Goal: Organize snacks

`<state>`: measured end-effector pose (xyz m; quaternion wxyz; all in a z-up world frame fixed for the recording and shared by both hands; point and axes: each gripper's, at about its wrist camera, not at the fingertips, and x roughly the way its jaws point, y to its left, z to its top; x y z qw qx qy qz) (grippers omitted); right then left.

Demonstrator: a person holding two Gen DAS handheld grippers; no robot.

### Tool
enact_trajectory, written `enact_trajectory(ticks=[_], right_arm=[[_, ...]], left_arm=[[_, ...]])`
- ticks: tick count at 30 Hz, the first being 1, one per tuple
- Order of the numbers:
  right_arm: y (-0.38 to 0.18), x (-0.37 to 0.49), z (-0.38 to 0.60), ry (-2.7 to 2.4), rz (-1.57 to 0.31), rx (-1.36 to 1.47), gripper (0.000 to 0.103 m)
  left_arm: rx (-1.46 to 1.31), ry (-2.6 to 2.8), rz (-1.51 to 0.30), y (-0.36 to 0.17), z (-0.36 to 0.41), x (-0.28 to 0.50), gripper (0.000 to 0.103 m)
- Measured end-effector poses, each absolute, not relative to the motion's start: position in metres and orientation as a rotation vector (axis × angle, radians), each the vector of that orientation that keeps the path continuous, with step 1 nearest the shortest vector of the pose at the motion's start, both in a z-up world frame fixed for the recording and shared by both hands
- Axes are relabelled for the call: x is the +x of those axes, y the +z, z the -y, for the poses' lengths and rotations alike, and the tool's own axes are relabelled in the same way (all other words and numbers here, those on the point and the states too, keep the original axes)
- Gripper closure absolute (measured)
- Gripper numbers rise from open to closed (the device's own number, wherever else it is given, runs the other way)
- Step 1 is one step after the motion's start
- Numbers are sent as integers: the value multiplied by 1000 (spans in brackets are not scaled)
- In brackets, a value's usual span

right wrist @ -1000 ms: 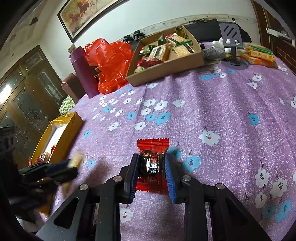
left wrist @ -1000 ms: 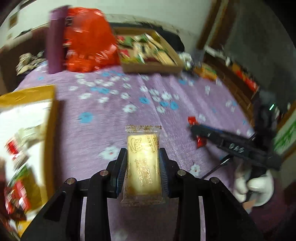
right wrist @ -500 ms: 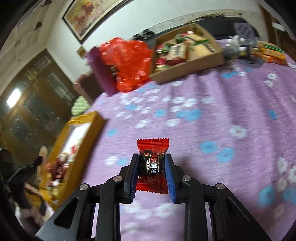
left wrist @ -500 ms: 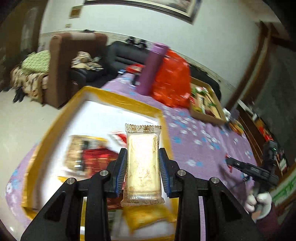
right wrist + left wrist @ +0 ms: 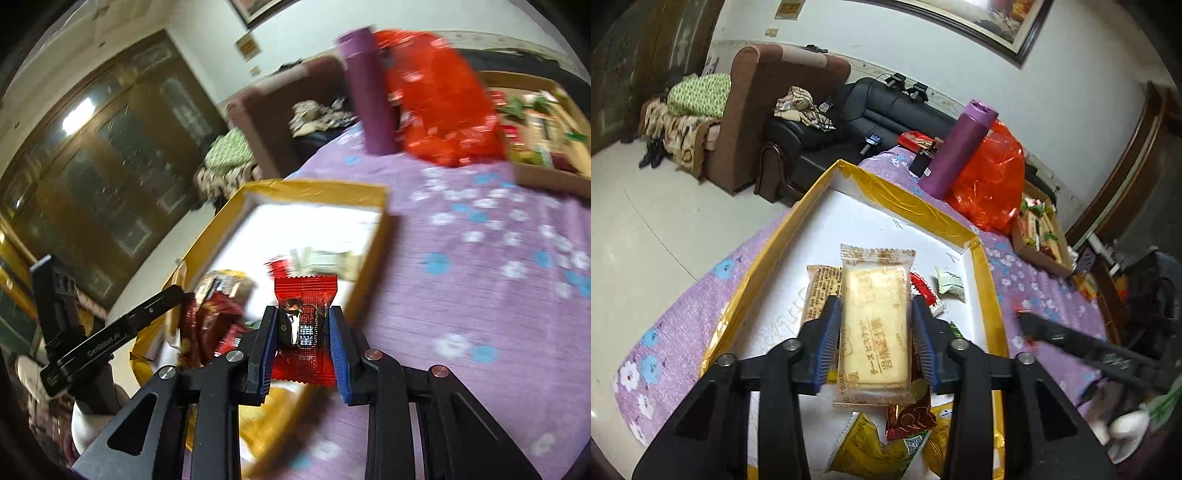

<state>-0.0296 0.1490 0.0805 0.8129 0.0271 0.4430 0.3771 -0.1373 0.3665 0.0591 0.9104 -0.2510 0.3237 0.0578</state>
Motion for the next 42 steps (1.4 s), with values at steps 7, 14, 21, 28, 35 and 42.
enact_trajectory(ticks=[7, 14, 21, 28, 35, 42], right_arm=[[63, -29, -215, 825, -957, -36, 72], [75, -36, -192, 822, -904, 0, 65], [81, -77, -122, 790, -838, -23, 62], [88, -111, -34, 676, -756, -19, 61], [110, -124, 70, 479, -655, -10, 60], [176, -126, 167, 226, -502, -132, 60]], left_arm=[[-580, 101, -621, 67, -377, -159, 47], [-541, 105, -590, 82, -363, -169, 39], [-328, 165, -608, 97, -308, -165, 29], [-184, 184, -629, 107, -254, -160, 24], [-89, 178, -615, 120, -207, -163, 24], [-24, 169, -607, 129, -175, -168, 20]])
